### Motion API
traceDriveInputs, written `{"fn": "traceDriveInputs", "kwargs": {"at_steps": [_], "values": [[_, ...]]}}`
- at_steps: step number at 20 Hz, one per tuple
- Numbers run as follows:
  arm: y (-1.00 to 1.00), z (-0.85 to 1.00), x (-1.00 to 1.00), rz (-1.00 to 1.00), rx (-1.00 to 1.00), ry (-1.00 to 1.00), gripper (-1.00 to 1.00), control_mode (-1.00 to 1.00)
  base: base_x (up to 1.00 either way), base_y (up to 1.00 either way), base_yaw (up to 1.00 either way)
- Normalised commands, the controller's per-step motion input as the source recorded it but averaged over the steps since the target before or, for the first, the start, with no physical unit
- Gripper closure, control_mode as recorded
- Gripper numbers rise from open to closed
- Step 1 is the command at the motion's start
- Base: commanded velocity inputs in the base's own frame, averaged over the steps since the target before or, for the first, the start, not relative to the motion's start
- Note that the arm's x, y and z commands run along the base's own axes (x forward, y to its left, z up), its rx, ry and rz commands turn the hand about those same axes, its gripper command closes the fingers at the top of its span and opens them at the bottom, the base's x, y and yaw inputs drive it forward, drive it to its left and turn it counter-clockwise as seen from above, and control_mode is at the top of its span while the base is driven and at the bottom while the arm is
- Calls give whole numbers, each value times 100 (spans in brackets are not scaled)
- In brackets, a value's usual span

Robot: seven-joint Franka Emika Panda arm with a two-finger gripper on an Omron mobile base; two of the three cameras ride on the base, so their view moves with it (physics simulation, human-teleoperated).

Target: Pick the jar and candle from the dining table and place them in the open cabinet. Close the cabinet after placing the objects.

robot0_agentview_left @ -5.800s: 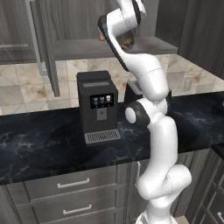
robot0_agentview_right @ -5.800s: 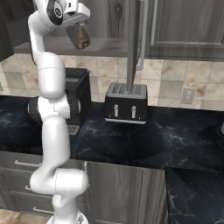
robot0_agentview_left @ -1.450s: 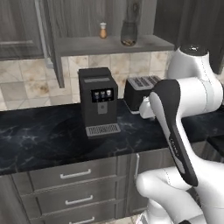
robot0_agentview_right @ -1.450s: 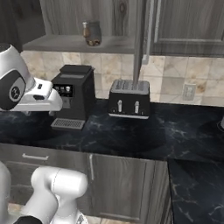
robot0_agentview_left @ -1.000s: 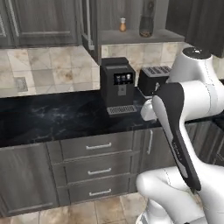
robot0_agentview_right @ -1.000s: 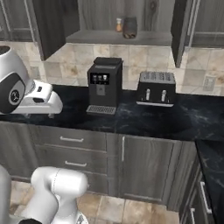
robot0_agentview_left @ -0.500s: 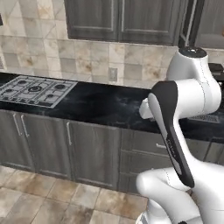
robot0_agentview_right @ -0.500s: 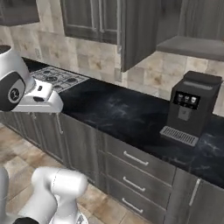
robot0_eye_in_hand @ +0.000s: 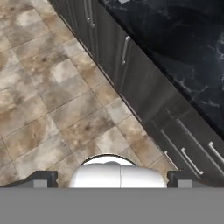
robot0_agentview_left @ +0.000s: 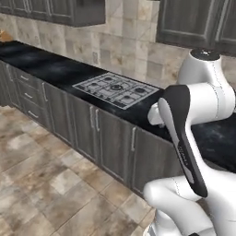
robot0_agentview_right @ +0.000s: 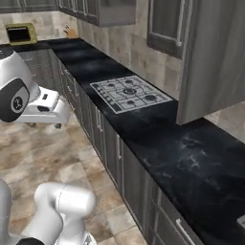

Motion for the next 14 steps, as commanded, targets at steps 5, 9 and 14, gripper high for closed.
{"fn": "traceDriveInputs", "kwargs": {"at_steps": [5,9,14], "values": [[0,0,0,0,0,0,-100,100,48,14,71],[0,0,0,0,0,0,-100,100,31,11,70],[0,0,0,0,0,0,-100,100,33,61,62]]}}
